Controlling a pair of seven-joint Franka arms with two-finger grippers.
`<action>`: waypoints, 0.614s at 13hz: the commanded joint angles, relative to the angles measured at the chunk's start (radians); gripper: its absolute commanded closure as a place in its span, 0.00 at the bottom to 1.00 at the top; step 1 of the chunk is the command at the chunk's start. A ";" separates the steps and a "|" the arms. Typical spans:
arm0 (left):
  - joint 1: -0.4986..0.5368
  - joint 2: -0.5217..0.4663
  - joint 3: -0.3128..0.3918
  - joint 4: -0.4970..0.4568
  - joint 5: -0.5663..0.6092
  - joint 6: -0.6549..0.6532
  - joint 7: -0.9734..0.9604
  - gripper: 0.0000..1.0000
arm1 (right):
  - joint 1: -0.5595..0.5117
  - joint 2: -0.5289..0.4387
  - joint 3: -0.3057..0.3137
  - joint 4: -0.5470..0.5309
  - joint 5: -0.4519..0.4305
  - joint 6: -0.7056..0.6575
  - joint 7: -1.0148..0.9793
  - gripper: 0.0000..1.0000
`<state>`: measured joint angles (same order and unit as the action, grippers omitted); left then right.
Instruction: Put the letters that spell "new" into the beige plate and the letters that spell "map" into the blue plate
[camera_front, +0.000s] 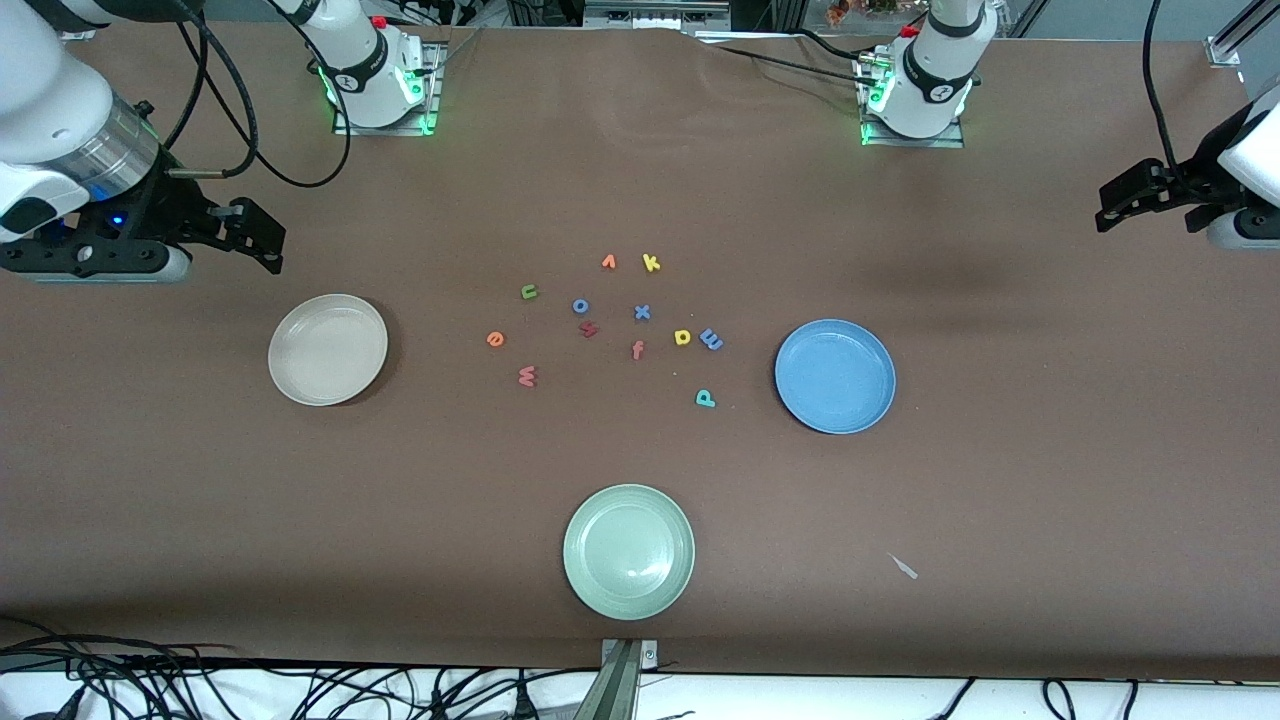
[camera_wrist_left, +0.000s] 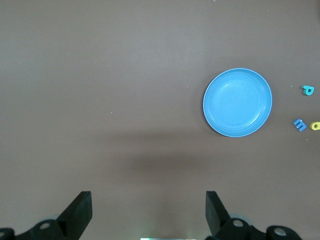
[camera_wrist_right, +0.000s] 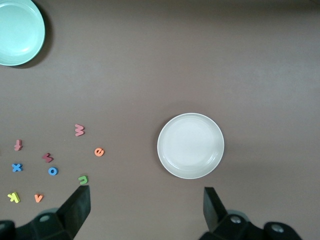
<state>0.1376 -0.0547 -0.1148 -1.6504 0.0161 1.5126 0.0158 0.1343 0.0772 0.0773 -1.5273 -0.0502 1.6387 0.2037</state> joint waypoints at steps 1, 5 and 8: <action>0.010 -0.004 -0.002 -0.005 0.015 0.004 0.026 0.00 | -0.005 0.004 -0.007 0.004 0.003 -0.005 0.011 0.00; 0.010 -0.004 -0.002 -0.005 0.015 0.004 0.026 0.00 | 0.007 0.041 0.001 0.001 -0.019 -0.054 -0.001 0.00; 0.011 -0.004 -0.002 -0.005 0.015 0.008 0.026 0.00 | 0.019 0.050 0.006 -0.010 -0.010 -0.063 -0.067 0.00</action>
<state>0.1430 -0.0545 -0.1146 -1.6510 0.0161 1.5126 0.0212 0.1396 0.1262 0.0790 -1.5322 -0.0534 1.5906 0.1686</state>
